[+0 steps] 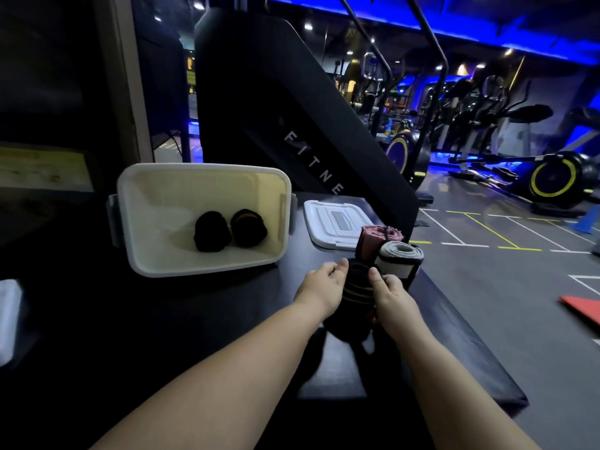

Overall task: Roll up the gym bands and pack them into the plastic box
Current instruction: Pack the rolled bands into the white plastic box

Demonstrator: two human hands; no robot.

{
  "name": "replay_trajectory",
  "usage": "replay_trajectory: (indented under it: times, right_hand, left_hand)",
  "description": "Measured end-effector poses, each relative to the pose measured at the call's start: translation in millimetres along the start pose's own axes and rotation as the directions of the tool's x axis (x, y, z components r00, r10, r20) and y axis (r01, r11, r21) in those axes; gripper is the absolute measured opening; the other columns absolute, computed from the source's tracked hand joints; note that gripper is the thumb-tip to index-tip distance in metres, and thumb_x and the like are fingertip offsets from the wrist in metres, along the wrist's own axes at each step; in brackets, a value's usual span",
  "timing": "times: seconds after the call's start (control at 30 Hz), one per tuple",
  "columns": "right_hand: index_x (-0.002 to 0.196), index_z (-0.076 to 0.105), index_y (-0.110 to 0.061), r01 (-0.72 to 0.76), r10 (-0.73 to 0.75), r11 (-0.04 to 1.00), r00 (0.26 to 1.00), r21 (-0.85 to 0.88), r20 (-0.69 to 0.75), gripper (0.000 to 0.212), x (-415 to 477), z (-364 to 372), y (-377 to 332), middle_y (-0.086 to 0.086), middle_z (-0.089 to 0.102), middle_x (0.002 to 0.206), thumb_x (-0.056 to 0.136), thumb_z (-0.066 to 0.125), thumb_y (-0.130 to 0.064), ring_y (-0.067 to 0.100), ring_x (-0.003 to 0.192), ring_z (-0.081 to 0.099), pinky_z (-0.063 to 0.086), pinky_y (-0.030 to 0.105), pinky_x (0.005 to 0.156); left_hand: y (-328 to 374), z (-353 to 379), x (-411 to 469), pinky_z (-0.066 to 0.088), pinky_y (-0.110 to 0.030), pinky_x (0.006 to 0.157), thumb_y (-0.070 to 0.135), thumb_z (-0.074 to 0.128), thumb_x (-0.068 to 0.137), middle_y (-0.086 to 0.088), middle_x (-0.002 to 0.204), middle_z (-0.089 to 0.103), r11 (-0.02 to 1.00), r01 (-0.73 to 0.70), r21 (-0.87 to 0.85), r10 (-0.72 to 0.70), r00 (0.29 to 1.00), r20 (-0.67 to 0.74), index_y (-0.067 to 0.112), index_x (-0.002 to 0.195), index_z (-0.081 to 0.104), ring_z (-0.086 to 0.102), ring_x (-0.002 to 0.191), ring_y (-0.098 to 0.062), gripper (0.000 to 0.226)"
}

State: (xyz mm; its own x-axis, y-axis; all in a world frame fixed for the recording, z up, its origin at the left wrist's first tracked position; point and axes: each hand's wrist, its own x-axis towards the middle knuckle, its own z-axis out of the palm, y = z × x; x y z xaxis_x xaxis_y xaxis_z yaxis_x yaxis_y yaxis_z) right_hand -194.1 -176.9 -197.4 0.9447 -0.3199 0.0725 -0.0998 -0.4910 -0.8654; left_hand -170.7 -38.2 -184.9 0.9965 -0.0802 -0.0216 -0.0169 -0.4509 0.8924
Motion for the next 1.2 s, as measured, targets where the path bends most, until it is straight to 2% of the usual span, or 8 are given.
replay_trajectory:
  times: [0.17, 0.43, 0.63, 0.8, 0.87, 0.97, 1.07, 1.2]
  right_hand:
    - [0.087, 0.051, -0.022, 0.058, -0.059, 0.998, 0.996, 0.015, 0.071, 0.040, -3.8, 42.8, -28.5, 0.003, 0.064, 0.080, 0.091, 0.047, -0.061, 0.031, 0.085, 0.065, 0.053, 0.051, 0.084]
    - [0.093, 0.049, -0.019, 0.158, -0.150, 0.987, 0.969, -0.023, 0.197, 0.031, -15.0, 107.0, -70.1, 0.003, 0.059, 0.092, 0.095, 0.049, -0.050, 0.026, 0.088, 0.061, 0.042, 0.034, 0.073]
    - [0.084, 0.045, -0.025, 0.188, -0.187, 0.982, 0.953, 0.017, 0.240, 0.027, -16.7, 133.4, -85.5, 0.000, 0.058, 0.088, 0.092, 0.054, -0.049, 0.023, 0.079, 0.061, 0.050, 0.036, 0.072]
    - [0.085, 0.046, -0.027, 0.224, -0.225, 0.974, 0.932, 0.036, 0.284, 0.026, -16.8, 144.4, -93.6, 0.000, 0.058, 0.089, 0.089, 0.057, -0.050, 0.023, 0.078, 0.063, 0.056, 0.047, 0.077]
    - [0.087, 0.046, -0.027, 0.249, -0.251, 0.967, 0.920, 0.043, 0.301, 0.022, -17.9, 147.3, -96.8, -0.004, 0.056, 0.089, 0.091, 0.057, -0.046, 0.018, 0.079, 0.061, 0.055, 0.043, 0.077]
    - [0.097, 0.048, -0.025, 0.321, -0.306, 0.947, 0.893, 0.009, 0.331, 0.018, -21.7, 150.4, -101.8, -0.010, 0.054, 0.088, 0.093, 0.056, -0.041, 0.001, 0.077, 0.053, 0.043, 0.024, 0.067]
    - [0.100, 0.048, -0.029, 0.359, -0.341, 0.933, 0.874, 0.012, 0.347, 0.019, -22.6, 155.8, -103.2, -0.006, 0.058, 0.096, 0.091, 0.058, -0.042, 0.005, 0.082, 0.054, 0.038, 0.024, 0.068]
    - [0.103, 0.044, -0.036, 0.399, -0.371, 0.917, 0.846, 0.006, 0.382, 0.025, -24.7, 162.7, -105.7, -0.013, 0.055, 0.096, 0.088, 0.063, -0.043, 0.009, 0.090, 0.055, 0.040, 0.024, 0.076]
  left_hand:
    - [-22.9, -46.0, -1.4, 0.039, -0.033, 0.103, 0.055, 0.032, 0.100, -0.016, 0.129, 0.058, 0.998, 0.054, -0.010, -0.054, 0.996, -0.069, 0.011, 0.118, 0.064, 0.050, 0.123, -0.031, 0.057]
    - [-59.4, -116.2, -9.0, 0.035, -0.032, 0.107, 0.046, 0.036, 0.102, -0.012, 0.142, 0.052, 0.995, 0.088, -0.053, -0.095, 0.982, -0.164, 0.011, 0.133, 0.058, 0.045, 0.132, -0.027, 0.051]
    - [-77.8, -141.6, -8.1, 0.034, -0.035, 0.111, 0.041, 0.039, 0.102, -0.011, 0.143, 0.051, 0.989, 0.097, -0.113, -0.119, 0.970, -0.211, 0.012, 0.135, 0.056, 0.044, 0.133, -0.026, 0.047]
    - [-78.3, -150.5, -9.5, 0.035, -0.031, 0.102, 0.053, 0.031, 0.101, -0.010, 0.140, 0.053, 0.978, 0.125, -0.168, -0.167, 0.950, -0.264, 0.013, 0.135, 0.055, 0.046, 0.131, -0.026, 0.058]
    - [-78.7, -153.7, -9.9, 0.035, -0.029, 0.096, 0.056, 0.029, 0.100, -0.010, 0.138, 0.054, 0.976, 0.129, -0.174, -0.177, 0.939, -0.293, 0.013, 0.135, 0.054, 0.047, 0.129, -0.027, 0.061]
    - [-82.8, -159.4, -11.1, 0.034, -0.028, 0.092, 0.054, 0.030, 0.100, -0.012, 0.138, 0.053, 0.972, 0.119, -0.201, -0.181, 0.927, -0.329, 0.012, 0.134, 0.054, 0.047, 0.128, -0.028, 0.059]
    - [-86.3, -164.0, -12.6, 0.035, -0.030, 0.091, 0.054, 0.029, 0.100, -0.013, 0.137, 0.053, 0.973, 0.117, -0.200, -0.186, 0.909, -0.372, 0.013, 0.134, 0.054, 0.048, 0.125, -0.029, 0.058]
    - [-86.0, -169.3, -14.2, 0.031, -0.027, 0.084, 0.048, 0.033, 0.101, -0.015, 0.128, 0.051, 0.984, 0.103, -0.146, -0.158, 0.880, -0.447, 0.014, 0.125, 0.057, 0.044, 0.099, -0.021, 0.048]
